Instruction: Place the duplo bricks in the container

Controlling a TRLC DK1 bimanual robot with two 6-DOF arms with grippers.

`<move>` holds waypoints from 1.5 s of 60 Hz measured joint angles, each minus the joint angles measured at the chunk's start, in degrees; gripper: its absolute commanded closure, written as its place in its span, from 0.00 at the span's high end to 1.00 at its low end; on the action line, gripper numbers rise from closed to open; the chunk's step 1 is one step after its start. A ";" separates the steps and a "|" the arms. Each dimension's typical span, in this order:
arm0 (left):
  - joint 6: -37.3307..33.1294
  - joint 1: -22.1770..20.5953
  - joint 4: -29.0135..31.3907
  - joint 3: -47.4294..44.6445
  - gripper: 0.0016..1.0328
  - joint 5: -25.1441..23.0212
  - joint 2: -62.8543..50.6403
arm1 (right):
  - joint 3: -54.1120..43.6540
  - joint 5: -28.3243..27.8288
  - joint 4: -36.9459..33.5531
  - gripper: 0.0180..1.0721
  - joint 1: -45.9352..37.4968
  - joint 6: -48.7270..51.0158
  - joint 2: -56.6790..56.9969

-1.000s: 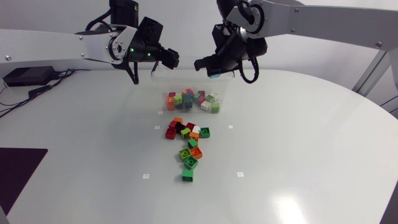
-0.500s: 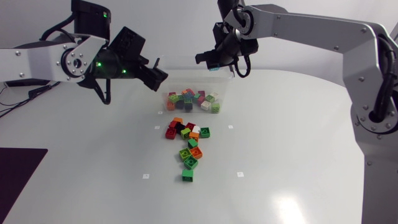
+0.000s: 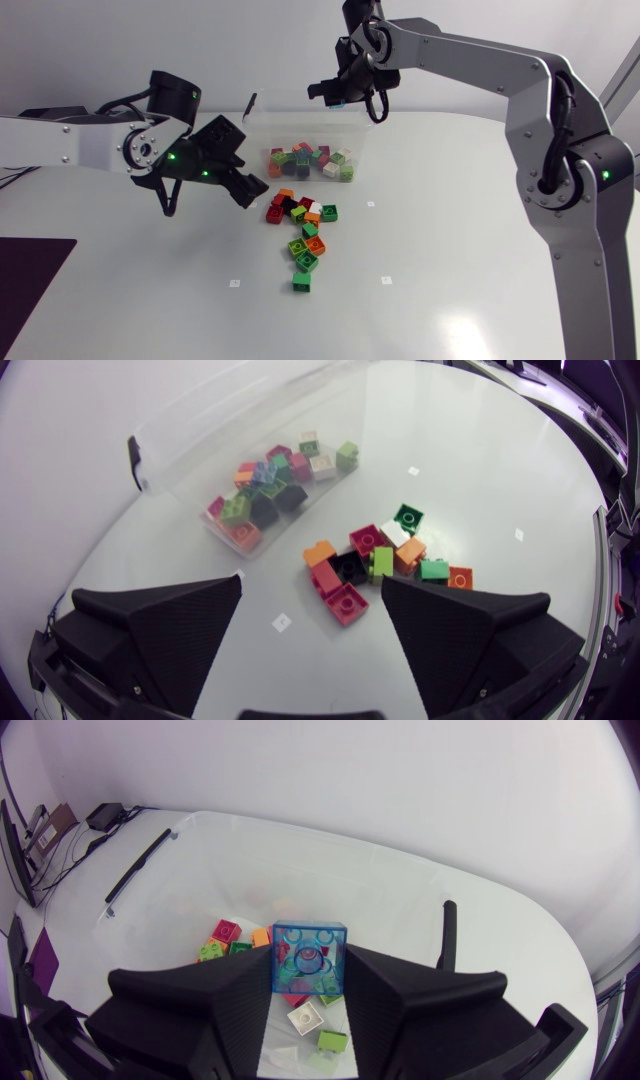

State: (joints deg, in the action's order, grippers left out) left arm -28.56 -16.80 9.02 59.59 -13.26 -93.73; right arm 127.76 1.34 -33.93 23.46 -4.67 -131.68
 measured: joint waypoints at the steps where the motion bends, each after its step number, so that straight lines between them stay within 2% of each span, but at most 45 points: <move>1: 0.04 -0.13 0.46 0.00 0.94 0.00 -0.46 | 0.39 0.02 -0.35 0.67 0.00 0.00 -0.17; 6: 0.46 -0.70 2.21 0.04 0.94 0.00 -2.49 | 0.92 0.04 -1.53 0.86 0.00 0.00 -0.31; 12: 1.55 -1.42 4.55 0.37 0.94 -0.02 -4.98 | 1.36 0.22 -2.32 0.90 0.02 0.00 -0.22; 20: 3.56 -2.80 6.08 1.90 0.93 0.55 -7.48 | -0.13 0.26 -2.29 0.90 0.02 0.00 1.14; 31: 8.15 -6.23 6.16 4.24 0.93 4.90 -10.14 | -11.30 0.33 0.52 0.90 0.13 0.00 10.36; 34: 9.53 -6.88 6.14 5.05 0.90 6.34 -11.23 | -15.17 0.37 1.77 0.90 0.22 0.00 13.57; 56: 15.58 -8.74 4.07 7.17 0.88 14.12 -17.11 | -38.56 0.26 7.10 0.90 0.48 0.02 32.35; 68: 16.90 -9.16 3.93 9.57 0.80 15.82 -19.21 | -51.95 -0.02 9.88 0.90 0.94 0.44 40.11; 74: 17.03 -9.16 3.67 10.36 0.80 16.41 -19.96 | -56.83 -0.04 10.43 0.90 1.55 0.46 41.79; 78: 17.03 -9.16 3.50 10.82 0.74 16.61 -20.59 | -59.58 -0.02 11.13 0.90 2.10 0.48 42.12; 84: 17.03 -9.16 3.50 10.93 0.74 16.61 -21.09 | -62.51 -0.04 11.96 0.90 2.99 0.87 42.12; 90: 17.03 -9.03 3.50 10.97 0.62 16.61 -21.62 | -64.37 -0.07 13.16 0.90 3.65 1.55 42.10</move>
State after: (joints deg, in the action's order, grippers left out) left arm -11.53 -25.82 12.51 70.57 3.36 -115.35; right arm 63.40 1.28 -20.78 27.11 -3.11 -89.58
